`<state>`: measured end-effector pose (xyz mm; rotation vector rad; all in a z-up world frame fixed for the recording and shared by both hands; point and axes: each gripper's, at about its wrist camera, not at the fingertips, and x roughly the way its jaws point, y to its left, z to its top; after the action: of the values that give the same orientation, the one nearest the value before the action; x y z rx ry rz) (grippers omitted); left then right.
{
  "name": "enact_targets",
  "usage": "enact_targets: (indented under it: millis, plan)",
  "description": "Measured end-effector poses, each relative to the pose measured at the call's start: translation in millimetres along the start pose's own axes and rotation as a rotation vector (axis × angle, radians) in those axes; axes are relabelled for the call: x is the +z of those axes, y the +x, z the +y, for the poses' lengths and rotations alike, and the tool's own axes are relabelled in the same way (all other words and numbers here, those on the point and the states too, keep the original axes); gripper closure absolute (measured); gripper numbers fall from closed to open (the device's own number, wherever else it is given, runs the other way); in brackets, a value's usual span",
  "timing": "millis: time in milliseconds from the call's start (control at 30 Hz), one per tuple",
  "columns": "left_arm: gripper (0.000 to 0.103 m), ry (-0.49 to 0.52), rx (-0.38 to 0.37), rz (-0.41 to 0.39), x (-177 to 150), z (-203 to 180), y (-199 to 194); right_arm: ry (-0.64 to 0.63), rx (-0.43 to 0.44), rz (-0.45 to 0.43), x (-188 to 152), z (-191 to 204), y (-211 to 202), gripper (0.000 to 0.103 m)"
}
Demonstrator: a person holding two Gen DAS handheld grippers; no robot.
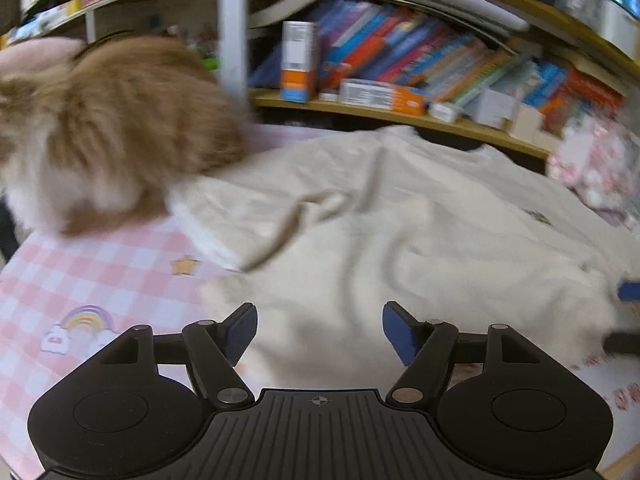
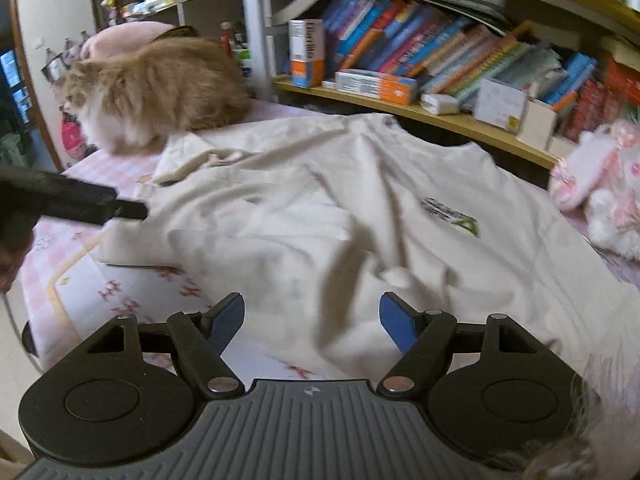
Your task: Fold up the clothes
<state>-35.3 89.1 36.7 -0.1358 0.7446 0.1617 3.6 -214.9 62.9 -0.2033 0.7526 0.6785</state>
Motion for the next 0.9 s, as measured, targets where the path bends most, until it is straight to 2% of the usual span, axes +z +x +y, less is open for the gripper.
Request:
enact_targets:
  millis: [200,300,400,433,467,500,533,567,600,667,700,800,900]
  plan:
    - [0.036,-0.058,0.063,0.067,7,47,40,-0.157,0.056,0.019,20,70,37,0.031]
    - [0.036,-0.079,0.053,0.090,7,53,52,-0.281,0.050,0.037,30,110,63,0.035]
    - [0.036,-0.067,0.036,0.090,5,51,57,-0.375,0.007,0.069,35,133,90,0.045]
    - [0.036,-0.061,0.032,0.086,5,50,57,-0.394,-0.009,0.085,36,136,97,0.053]
    - [0.036,-0.061,0.027,0.081,4,50,58,-0.406,-0.025,0.105,36,138,105,0.067]
    - [0.041,-0.066,0.016,0.074,4,51,58,-0.399,-0.036,0.117,36,137,108,0.073]
    - [0.061,-0.072,0.000,0.066,4,52,57,-0.377,-0.044,0.116,36,134,106,0.083]
    - [0.075,-0.080,-0.017,0.064,5,53,58,-0.356,-0.051,0.115,37,131,105,0.091]
    - [0.096,-0.088,-0.033,0.066,6,55,59,-0.327,-0.056,0.108,38,128,102,0.091]
    - [0.097,-0.122,-0.078,0.061,8,61,57,-0.228,-0.079,0.058,43,117,80,0.092]
    - [0.098,-0.141,-0.103,0.030,9,64,48,-0.173,-0.093,0.028,46,110,67,0.093]
    - [0.098,-0.191,-0.216,-0.108,12,74,6,-0.033,-0.177,-0.053,44,84,16,0.093]
    - [0.098,-0.166,-0.355,-0.245,11,82,-48,0.134,-0.284,-0.111,27,50,-45,0.093]
